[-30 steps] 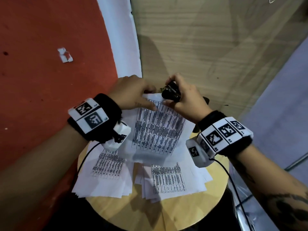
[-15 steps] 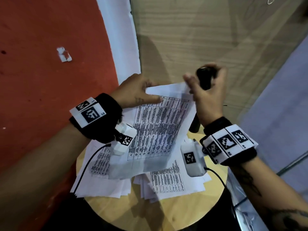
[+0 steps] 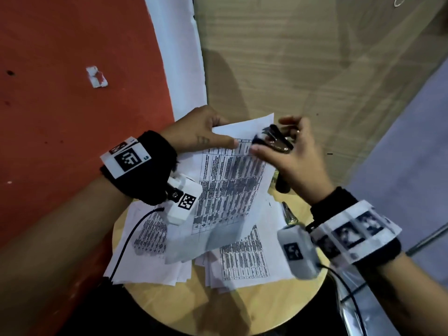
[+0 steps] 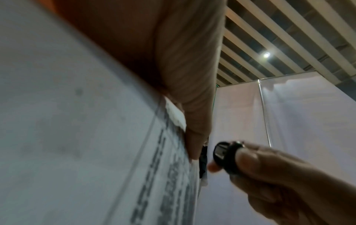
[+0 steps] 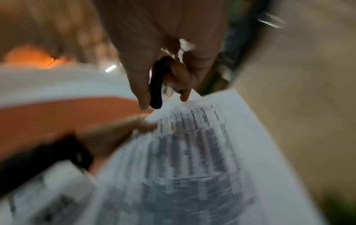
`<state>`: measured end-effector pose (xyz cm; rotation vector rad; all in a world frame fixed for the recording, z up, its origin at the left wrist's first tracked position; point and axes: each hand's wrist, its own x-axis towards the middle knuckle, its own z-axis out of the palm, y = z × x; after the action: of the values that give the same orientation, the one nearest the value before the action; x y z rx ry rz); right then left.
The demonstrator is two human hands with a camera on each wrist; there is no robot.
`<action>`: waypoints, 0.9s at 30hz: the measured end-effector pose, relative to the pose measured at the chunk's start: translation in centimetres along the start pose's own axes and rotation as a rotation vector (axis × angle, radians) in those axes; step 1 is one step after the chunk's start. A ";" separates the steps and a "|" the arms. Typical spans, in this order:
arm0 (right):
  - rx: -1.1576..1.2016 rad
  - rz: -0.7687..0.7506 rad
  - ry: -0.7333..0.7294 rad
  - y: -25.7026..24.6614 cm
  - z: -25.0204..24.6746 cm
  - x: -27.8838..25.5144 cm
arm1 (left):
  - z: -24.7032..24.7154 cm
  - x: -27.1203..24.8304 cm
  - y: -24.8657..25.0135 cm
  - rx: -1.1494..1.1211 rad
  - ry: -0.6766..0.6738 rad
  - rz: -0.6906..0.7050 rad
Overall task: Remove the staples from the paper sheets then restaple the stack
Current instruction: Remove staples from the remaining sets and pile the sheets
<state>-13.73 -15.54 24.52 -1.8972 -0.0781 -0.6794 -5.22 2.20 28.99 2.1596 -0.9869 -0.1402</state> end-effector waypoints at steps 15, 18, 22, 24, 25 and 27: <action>-0.630 -0.646 -0.138 -1.1 1.2 0.3 | -0.1 -0.2 1.1 -0.077 -0.017 0.017; -0.648 -0.661 -0.129 -1.3 1.3 0.4 | -0.1 -0.2 1.1 -0.061 -0.017 0.028; -0.669 -0.660 -0.139 -1.4 1.3 0.6 | 0.0 -0.2 1.1 -0.055 -0.036 0.046; -0.686 -0.661 -0.149 -1.4 1.2 0.7 | -0.1 -0.4 1.3 -0.083 -0.062 0.060; -0.694 -0.662 -0.155 -1.5 1.2 0.8 | -0.1 -0.5 1.4 -0.102 -0.077 0.066; -0.705 -0.660 -0.172 -1.5 1.2 0.8 | -0.2 -0.7 1.6 -0.137 -0.107 0.074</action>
<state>-13.04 -14.05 25.84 -2.6361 -0.6733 -1.0759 -6.58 2.07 30.05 2.0050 -1.0840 -0.2821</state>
